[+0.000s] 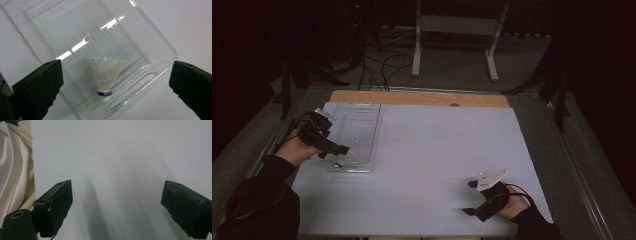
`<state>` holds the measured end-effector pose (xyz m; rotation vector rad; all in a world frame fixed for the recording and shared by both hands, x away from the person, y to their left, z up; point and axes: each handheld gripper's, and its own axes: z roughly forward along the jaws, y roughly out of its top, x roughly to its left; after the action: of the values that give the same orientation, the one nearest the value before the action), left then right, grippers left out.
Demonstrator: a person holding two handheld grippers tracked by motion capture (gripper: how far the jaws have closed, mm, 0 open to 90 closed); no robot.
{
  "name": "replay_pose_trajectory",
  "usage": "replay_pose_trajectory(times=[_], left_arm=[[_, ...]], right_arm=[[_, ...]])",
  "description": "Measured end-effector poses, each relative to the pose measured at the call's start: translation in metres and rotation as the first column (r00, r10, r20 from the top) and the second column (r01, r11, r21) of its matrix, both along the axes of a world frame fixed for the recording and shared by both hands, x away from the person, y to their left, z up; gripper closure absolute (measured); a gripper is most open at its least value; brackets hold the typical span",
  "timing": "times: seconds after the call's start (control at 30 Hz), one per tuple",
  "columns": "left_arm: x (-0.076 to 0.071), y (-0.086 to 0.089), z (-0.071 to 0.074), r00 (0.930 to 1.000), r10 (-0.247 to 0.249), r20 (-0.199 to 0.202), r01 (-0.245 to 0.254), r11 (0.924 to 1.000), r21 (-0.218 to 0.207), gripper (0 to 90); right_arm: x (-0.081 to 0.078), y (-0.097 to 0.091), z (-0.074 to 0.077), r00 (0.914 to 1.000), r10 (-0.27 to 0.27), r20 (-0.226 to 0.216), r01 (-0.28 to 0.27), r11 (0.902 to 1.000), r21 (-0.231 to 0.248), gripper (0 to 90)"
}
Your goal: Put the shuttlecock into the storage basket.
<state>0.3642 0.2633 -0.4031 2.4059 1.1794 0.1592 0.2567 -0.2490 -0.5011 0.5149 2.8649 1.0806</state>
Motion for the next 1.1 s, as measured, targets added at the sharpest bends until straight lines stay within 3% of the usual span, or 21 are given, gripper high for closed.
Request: replay_pose_trajectory(times=[0.37, 0.57, 0.7, 1.03, 1.1], left_arm=[[-0.002, -0.025, 0.01, 0.997, -0.075, 0.018, 0.076, 0.9959, -0.049, 0.1], [-0.002, -0.037, 0.014, 0.9934, -0.1, 0.057, 0.103, 0.9928, -0.061, 0.1], [-0.001, -0.042, 0.015, 0.9902, -0.124, 0.063, 0.129, 0.9888, -0.075, 0.1], [-0.006, -0.059, 0.018, 0.9742, -0.202, 0.099, 0.212, 0.9723, -0.099, 0.2], [-0.008, -0.064, 0.019, 0.9675, -0.227, 0.11, 0.238, 0.9669, -0.092, 0.2]], right_arm=[[-0.001, 0.0, 0.0, 1.0, -0.003, 0.004, 0.003, 1.0, -0.004, 10.2], [-0.001, 0.0, 0.0, 1.0, -0.004, 0.005, 0.004, 1.0, -0.006, 10.2], [-0.001, 0.0, 0.0, 1.0, -0.005, 0.003, 0.005, 1.0, -0.002, 10.2], [-0.001, 0.0, -0.001, 1.0, -0.003, 0.0, 0.003, 1.0, -0.002, 10.2], [-0.001, 0.0, -0.001, 1.0, -0.003, -0.004, 0.003, 1.0, -0.002, 10.2]])
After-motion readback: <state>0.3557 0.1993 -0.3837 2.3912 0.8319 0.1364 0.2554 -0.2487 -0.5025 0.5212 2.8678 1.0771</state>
